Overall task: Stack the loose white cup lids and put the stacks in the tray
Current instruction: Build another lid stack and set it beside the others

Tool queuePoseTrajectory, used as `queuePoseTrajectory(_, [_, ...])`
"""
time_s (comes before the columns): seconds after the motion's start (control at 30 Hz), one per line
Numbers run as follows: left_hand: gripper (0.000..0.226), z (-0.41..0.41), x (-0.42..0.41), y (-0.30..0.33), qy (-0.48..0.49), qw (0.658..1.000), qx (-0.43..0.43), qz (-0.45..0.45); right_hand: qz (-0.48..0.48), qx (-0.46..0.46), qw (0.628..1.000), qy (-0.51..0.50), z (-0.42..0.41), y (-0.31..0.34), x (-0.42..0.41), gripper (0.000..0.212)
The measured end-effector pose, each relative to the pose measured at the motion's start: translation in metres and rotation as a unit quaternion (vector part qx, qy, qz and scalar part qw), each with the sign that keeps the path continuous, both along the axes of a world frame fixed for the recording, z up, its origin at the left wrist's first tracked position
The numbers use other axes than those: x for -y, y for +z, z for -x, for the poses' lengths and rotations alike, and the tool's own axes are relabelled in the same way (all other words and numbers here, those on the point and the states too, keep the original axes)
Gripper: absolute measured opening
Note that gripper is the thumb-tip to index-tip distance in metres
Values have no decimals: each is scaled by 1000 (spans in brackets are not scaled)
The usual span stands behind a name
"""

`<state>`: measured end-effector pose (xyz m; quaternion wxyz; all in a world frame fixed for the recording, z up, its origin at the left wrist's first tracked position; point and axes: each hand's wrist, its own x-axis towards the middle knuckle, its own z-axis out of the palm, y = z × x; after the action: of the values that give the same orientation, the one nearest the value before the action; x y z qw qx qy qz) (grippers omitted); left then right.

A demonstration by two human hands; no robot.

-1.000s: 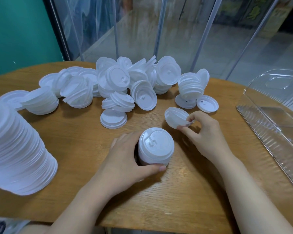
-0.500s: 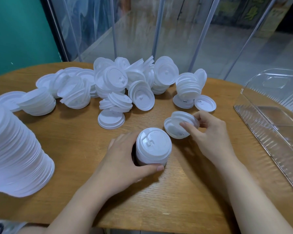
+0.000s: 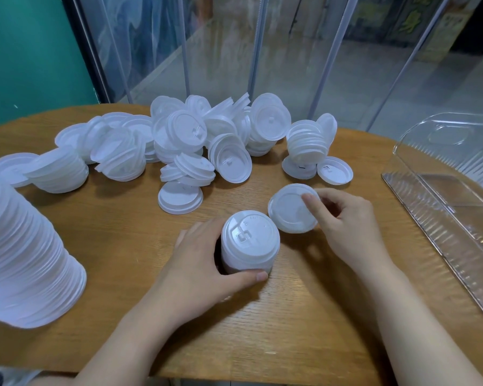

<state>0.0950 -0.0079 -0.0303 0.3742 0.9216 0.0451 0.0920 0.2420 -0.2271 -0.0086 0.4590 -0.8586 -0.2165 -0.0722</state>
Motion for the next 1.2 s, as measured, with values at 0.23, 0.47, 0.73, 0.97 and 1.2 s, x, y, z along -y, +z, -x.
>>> queuePoseTrajectory(0.23, [72, 0, 0, 0, -3, 1000, -2, 0, 33, -56, 998, 5, 2, 0, -2, 40])
queuePoseTrajectory(0.47, [73, -1, 0, -1, -4, 1000, 1, -2, 84, -70, 994, 20, 3, -2, -4, 67])
queuePoseTrajectory(0.73, [76, 0, 0, 1, -5, 1000, 0, 5, 101, -56, 993, 4, 2, -2, -3, 61])
queuePoseTrajectory(0.97, [90, 3, 1, 0, 7, 999, 2, 35, -79, -39, 995, 48, 18, 19, -8, 58])
queuePoseTrajectory(1.2, [90, 1, 6, 3, 25, 994, 44, 100, -66, -53, 973, 215, 43, 29, -20, 53])
